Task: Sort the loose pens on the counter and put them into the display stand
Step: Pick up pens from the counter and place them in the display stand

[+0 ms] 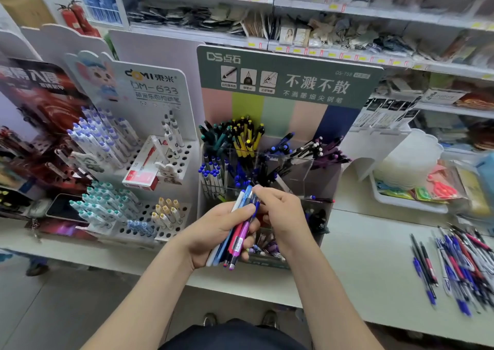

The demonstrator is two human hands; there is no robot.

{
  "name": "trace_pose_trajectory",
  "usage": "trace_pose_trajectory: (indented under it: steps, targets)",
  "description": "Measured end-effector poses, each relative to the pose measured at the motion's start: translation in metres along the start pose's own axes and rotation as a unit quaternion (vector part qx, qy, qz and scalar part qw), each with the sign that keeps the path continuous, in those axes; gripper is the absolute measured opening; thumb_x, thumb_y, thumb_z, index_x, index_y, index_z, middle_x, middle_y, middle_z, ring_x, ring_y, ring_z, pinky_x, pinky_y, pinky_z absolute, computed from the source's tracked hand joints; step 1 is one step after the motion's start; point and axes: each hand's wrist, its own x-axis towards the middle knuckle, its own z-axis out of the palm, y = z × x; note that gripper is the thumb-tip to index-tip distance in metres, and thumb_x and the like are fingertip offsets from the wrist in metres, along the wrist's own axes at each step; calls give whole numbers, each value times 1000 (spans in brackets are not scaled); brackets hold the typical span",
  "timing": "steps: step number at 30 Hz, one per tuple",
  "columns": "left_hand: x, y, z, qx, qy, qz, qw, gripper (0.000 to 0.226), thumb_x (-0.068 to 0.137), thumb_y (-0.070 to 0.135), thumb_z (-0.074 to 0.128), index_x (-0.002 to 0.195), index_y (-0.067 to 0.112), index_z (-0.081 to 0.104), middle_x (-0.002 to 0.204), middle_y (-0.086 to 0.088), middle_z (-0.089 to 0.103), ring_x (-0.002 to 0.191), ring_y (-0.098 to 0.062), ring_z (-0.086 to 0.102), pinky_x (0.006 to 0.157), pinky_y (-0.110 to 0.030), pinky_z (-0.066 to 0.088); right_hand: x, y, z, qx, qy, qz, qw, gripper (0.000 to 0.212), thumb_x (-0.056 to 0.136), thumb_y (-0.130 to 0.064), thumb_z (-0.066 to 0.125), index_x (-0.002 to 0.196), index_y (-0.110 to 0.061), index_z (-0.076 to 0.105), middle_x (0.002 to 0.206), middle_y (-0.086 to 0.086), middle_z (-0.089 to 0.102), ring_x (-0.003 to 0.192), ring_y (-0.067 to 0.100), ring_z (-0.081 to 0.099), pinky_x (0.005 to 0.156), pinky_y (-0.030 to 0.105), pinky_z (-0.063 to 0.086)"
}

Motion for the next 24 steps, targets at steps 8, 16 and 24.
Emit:
trace_pose_trajectory:
  steps: [8, 16, 24]
  targets:
    - [9, -11, 1, -48, -55, -61, 995, 28, 107, 37, 64, 121, 14, 57, 90, -8, 54, 61, -14, 53, 51, -26, 53, 2, 3, -25, 26, -110, 44, 993, 25, 106, -29, 64, 116, -14, 81, 85, 7, 76, 62, 12, 63, 59, 23, 52]
    - [13, -18, 1, -55, -76, -66, 993, 41, 106, 26, 64, 141, 7, 56, 92, -9, 55, 63, -15, 56, 53, -27, 56, 6, 8, -25, 90, -41, 46, 994, 24, 106, -29, 64, 108, -16, 84, 64, 1, 58, 52, 11, 39, 56, 25, 44]
    - [12, -18, 0, -22, -68, -27, 997, 32, 109, 23, 61, 138, 10, 55, 113, -21, 61, 69, -20, 59, 51, -27, 54, 5, 3, -32, 33, 98, -83, 991, 26, 108, -31, 61, 99, -20, 83, 82, 3, 76, 66, 5, 61, 69, 29, 52]
